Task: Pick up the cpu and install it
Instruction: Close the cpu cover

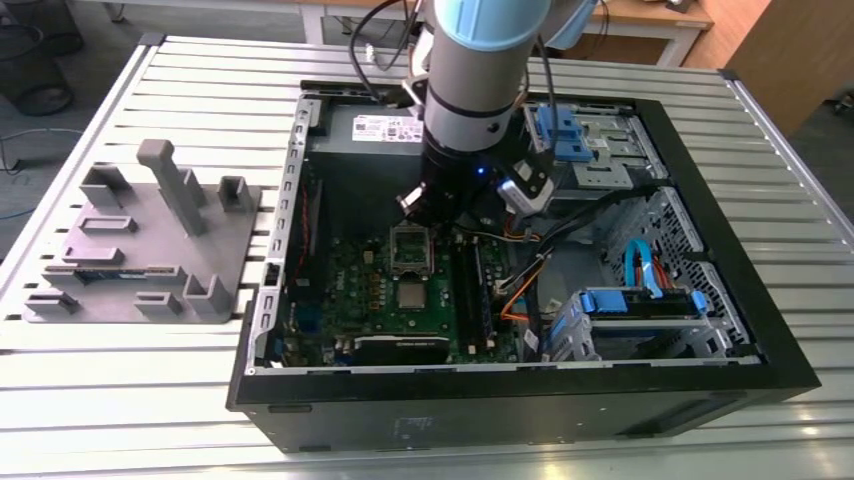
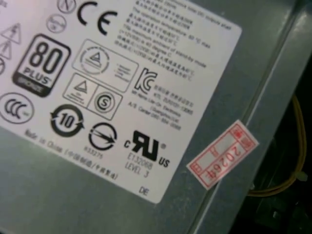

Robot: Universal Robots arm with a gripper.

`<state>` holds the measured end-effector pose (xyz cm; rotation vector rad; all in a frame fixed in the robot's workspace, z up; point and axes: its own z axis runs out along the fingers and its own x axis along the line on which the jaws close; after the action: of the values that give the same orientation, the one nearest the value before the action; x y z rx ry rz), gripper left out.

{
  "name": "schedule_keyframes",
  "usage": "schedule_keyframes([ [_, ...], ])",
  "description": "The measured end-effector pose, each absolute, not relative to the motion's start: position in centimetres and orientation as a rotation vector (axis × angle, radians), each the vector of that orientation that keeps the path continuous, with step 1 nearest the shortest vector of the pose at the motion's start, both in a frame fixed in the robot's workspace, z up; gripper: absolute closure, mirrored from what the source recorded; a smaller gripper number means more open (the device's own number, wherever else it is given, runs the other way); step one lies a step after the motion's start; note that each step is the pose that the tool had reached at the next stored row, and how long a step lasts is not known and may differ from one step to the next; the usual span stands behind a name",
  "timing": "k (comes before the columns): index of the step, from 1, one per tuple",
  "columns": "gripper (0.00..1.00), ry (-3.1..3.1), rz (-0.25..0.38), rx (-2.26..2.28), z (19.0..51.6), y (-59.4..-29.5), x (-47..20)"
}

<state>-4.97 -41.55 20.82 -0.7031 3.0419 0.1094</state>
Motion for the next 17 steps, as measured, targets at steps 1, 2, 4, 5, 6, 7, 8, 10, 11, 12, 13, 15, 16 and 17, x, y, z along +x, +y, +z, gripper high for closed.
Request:
schedule_keyframes([
  [1, 0.89, 3.042, 0.109, -0.704, 20.89, -41.60, -4.97],
  [2, 0.89, 3.041, 0.109, -0.706, 20.96, -41.64, -4.97],
  [4, 0.89, 3.041, 0.109, -0.707, 20.99, -41.69, -4.98],
  [5, 0.89, 3.041, 0.109, -0.707, 20.99, -41.69, -4.98],
  [6, 0.89, 3.041, 0.110, -0.708, 20.99, -41.69, -4.97],
  [7, 0.89, 3.041, 0.109, -0.708, 20.99, -41.69, -4.97],
  [8, 0.89, 3.041, 0.109, -0.708, 21.00, -41.69, -4.97],
  [10, 0.89, 3.036, 0.110, -0.730, 21.00, -41.70, -4.97],
  [11, 0.89, 3.031, 0.110, -0.752, 21.00, -41.70, -4.97],
  [12, 0.89, 3.026, 0.110, -0.775, 21.00, -41.70, -4.97],
  [13, 0.89, 3.021, 0.110, -0.796, 21.00, -41.70, -4.97],
  [15, 0.89, 3.014, 0.110, -0.825, 21.00, -41.70, -4.97],
  [16, 0.89, 3.011, 0.111, -0.837, 20.99, -41.70, -4.97],
  [17, 0.89, 3.008, 0.111, -0.849, 21.00, -41.71, -4.98],
])
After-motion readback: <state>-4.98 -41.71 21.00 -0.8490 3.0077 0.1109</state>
